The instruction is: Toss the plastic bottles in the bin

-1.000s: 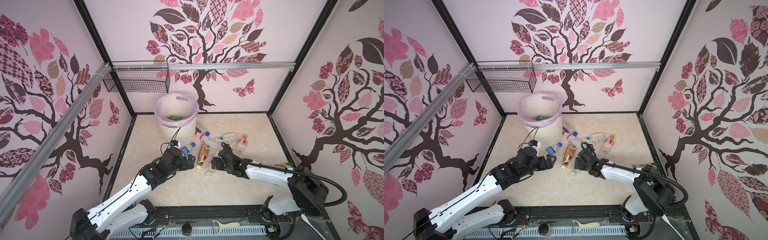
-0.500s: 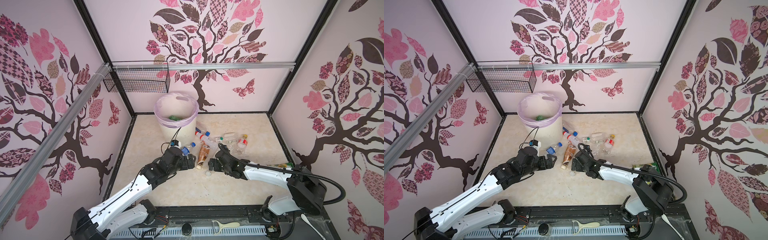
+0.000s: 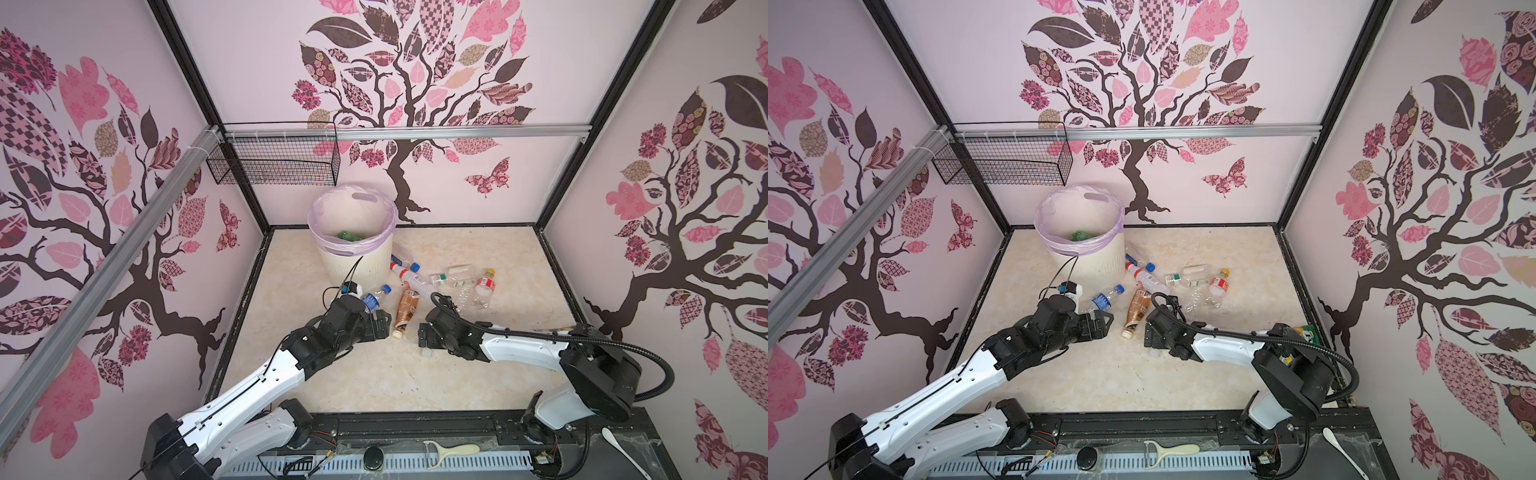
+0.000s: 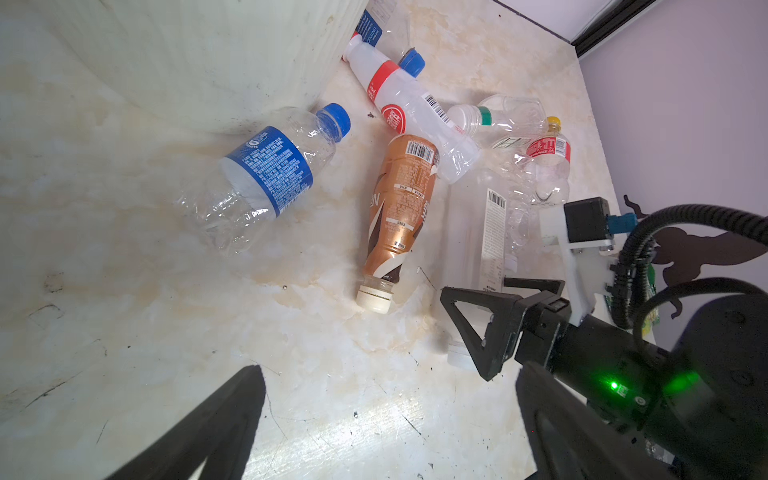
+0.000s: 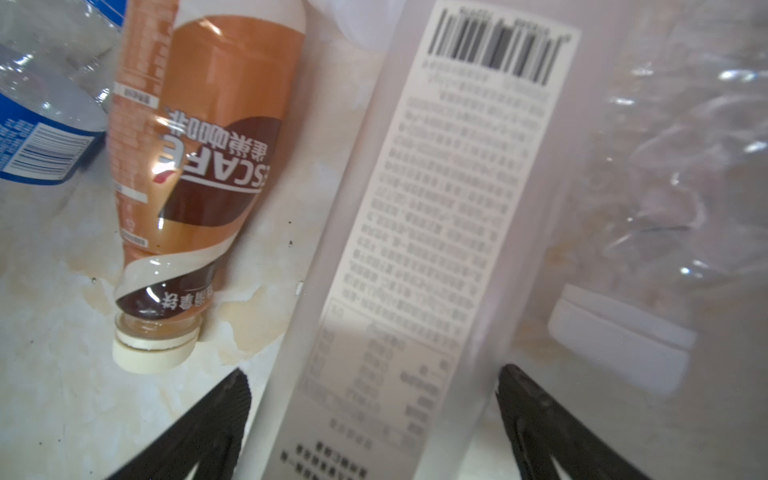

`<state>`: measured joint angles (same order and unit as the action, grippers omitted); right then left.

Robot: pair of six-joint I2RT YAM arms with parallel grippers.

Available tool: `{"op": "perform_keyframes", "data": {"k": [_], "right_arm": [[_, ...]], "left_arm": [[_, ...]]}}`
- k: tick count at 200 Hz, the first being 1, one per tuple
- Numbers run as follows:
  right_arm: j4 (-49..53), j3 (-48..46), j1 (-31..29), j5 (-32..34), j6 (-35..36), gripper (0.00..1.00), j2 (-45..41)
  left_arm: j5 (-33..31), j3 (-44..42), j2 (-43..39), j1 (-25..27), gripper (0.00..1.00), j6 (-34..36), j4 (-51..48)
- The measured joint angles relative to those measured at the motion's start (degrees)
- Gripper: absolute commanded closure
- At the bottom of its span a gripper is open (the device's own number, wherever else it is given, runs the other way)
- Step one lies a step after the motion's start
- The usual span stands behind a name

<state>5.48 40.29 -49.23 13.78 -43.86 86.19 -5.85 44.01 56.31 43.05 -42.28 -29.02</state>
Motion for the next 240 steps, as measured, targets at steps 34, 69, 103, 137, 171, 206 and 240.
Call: {"op": "perform_keyframes", "data": {"k": [34,69,103,137,171,206,240], "right_arm": [[0.33,-1.27,0.00,1.18,0.55,0.17,-2.56],[0.39,-2.58,0.00,1.62,1.31,0.23,-4.04],[0.37,-4.04,0.00,1.60,1.81,0.29,-4.15],[0.26,-4.24,0.00,1.62,2.29,0.41,-4.15],[0.39,-4.24,0.00,1.55,2.82,0.45,-4.52],[1.57,-4.24,0.00,1.38,3.45,0.46,-7.02],[2.84,-4.04,0.00,1.38,4.46,0.47,-10.08]], "left_arm": [[0.15,0.00,1.97,0.02,0.02,0.02,0.42],[0.15,0.00,2.16,0.02,0.02,0.02,0.74],[0.04,0.00,2.16,0.02,0.02,0.09,0.74],[-0.22,0.02,2.14,0.02,0.02,0.26,0.52],[-0.42,0.02,2.14,0.02,0.02,0.26,0.22],[-0.44,0.31,2.80,0.02,0.02,0.24,0.04],[-0.72,1.16,3.72,0.02,0.02,0.24,-0.74]]}}
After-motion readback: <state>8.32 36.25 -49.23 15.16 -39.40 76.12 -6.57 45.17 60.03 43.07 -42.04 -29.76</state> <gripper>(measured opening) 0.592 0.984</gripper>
